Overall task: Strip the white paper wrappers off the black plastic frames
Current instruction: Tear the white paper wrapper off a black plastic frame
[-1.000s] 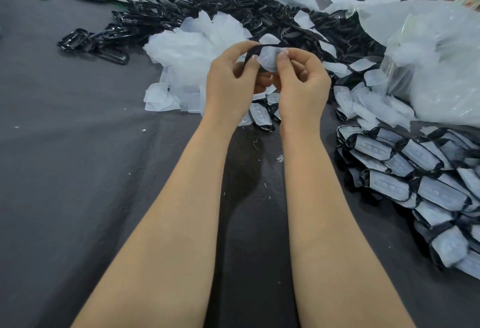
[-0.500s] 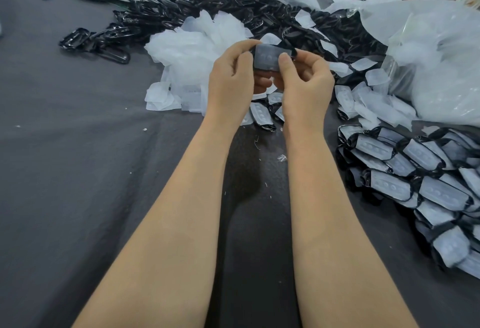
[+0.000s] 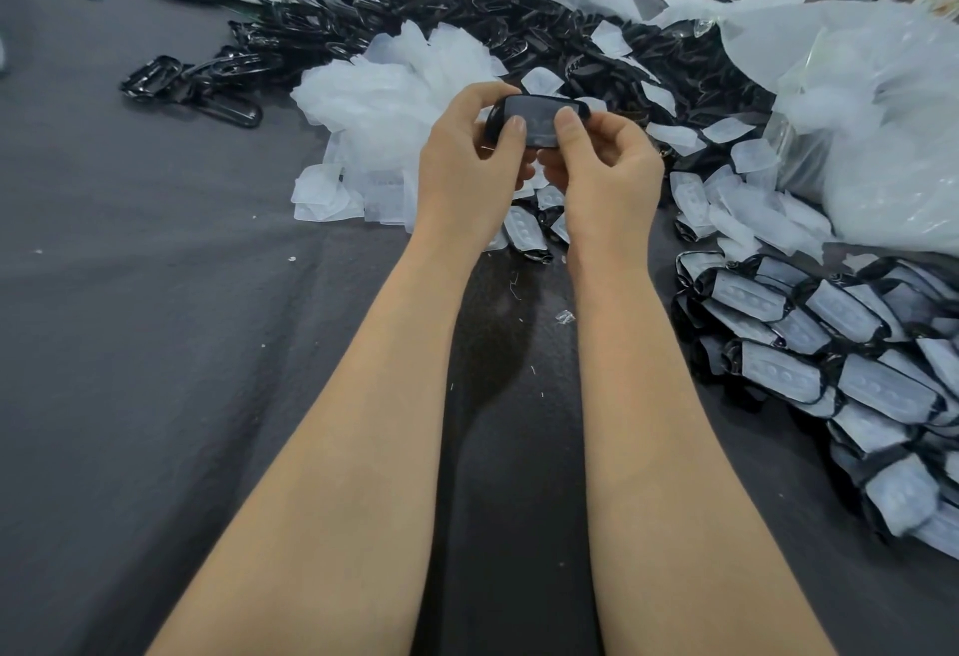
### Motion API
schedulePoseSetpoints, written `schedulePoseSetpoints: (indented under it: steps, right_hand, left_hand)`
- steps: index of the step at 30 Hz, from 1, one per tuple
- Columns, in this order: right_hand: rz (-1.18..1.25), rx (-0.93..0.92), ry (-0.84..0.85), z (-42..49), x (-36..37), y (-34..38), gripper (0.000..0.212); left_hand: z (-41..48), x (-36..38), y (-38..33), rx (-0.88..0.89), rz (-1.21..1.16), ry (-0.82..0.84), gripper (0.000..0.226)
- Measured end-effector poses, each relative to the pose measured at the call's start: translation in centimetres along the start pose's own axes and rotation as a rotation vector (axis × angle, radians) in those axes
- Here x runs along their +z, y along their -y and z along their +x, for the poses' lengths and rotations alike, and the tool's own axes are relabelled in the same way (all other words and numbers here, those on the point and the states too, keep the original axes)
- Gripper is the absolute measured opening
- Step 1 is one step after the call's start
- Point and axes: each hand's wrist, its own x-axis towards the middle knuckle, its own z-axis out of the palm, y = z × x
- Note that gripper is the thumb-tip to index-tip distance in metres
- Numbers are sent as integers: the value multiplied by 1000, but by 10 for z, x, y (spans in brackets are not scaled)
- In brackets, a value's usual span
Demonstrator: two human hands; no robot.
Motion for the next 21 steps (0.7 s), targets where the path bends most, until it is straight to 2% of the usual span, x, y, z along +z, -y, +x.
schedulePoseSetpoints:
  steps: [6, 17, 21]
  right_hand:
    - [-56, 19, 40, -1, -1, 1, 15]
    - [-157, 17, 6, -1, -2, -2, 27]
    - [-179, -4, 26, -1, -1, 0, 22]
  left_hand:
    - [1, 0, 1, 0, -26, -4, 14]
    - [1, 2, 2, -26, 0, 19, 17]
    - [2, 2, 4, -45, -14, -3, 16]
